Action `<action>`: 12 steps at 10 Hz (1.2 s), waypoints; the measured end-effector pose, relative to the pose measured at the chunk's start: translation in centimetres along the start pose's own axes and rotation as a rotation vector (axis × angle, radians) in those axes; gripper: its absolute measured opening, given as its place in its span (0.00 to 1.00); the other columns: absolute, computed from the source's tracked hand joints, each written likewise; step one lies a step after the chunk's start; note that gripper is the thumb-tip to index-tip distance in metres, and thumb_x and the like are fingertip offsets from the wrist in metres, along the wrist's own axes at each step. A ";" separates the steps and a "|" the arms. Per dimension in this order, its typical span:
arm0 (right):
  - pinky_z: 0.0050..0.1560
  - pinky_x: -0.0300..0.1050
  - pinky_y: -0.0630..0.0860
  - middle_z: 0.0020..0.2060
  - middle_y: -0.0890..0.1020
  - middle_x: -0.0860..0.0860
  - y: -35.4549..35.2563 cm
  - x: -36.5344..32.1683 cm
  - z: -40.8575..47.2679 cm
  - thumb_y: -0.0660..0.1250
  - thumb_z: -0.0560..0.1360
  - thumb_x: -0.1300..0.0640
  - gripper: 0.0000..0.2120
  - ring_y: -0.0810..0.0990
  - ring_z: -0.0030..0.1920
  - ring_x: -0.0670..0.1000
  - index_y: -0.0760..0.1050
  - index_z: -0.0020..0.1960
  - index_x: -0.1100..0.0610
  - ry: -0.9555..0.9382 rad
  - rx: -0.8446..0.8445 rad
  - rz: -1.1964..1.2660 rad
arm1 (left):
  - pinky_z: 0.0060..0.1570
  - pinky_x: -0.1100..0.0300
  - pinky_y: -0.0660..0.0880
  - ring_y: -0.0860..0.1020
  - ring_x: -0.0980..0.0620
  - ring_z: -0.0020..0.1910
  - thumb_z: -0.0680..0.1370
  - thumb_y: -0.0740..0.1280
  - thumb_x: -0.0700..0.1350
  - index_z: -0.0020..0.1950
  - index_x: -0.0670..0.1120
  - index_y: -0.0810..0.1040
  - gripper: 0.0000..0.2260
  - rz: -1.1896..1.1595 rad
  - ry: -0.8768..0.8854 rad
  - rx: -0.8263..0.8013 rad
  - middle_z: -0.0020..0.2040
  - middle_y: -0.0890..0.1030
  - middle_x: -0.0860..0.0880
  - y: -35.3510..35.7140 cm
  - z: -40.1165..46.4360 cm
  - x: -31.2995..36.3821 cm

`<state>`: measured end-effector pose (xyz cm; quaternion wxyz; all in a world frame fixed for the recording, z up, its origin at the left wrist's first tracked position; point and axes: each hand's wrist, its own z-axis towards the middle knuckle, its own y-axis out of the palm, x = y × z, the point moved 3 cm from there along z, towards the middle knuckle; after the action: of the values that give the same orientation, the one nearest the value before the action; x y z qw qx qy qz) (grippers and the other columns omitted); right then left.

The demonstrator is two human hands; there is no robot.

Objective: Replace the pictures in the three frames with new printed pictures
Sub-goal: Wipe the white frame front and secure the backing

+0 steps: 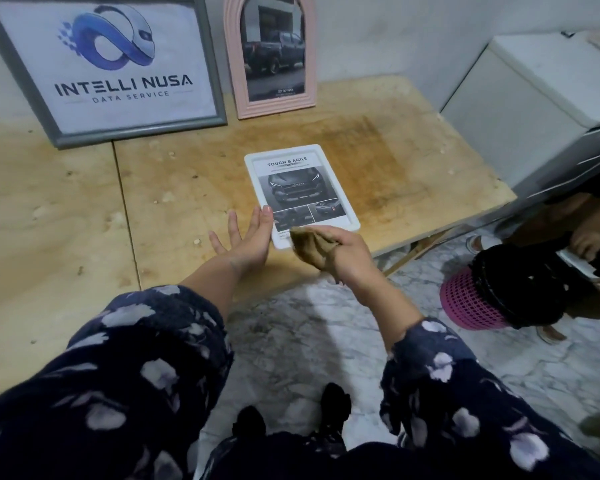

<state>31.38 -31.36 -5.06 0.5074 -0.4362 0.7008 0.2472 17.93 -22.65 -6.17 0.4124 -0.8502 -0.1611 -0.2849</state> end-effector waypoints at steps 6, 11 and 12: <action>0.40 0.45 0.80 0.41 0.81 0.55 -2.5 -12.6 13.1 0.53 0.81 0.53 0.15 0.81 0.40 0.53 0.76 0.53 0.59 0.252 -0.244 -0.009 | 0.59 0.51 0.69 0.73 0.45 0.61 0.78 0.61 0.49 0.66 0.50 0.72 0.17 0.035 -0.021 0.407 0.63 0.76 0.49 -3.0 7.5 2.0; 0.54 0.49 0.63 0.60 0.77 0.49 8.9 -7.8 22.4 0.50 0.82 0.46 0.17 0.68 0.61 0.56 0.75 0.62 0.44 -0.754 -0.609 -1.368 | 0.39 0.61 0.68 0.79 0.47 0.46 0.70 0.71 0.49 0.43 0.52 0.75 0.07 -0.048 -0.335 0.534 0.44 0.81 0.51 -3.7 12.3 4.0; 0.59 0.52 0.63 0.58 0.79 0.44 8.6 -7.6 23.5 0.58 0.80 0.48 0.13 0.70 0.60 0.54 0.77 0.60 0.43 -0.693 -0.491 -1.142 | 0.39 0.61 0.68 0.79 0.48 0.45 0.69 0.73 0.51 0.42 0.53 0.74 0.09 -0.062 -0.355 0.525 0.44 0.82 0.52 -3.8 12.5 4.0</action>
<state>36.41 -5.76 -7.37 0.6383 -0.7333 0.0853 0.2179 23.48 -10.28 -7.60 0.5743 -0.7457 -0.3245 -0.0934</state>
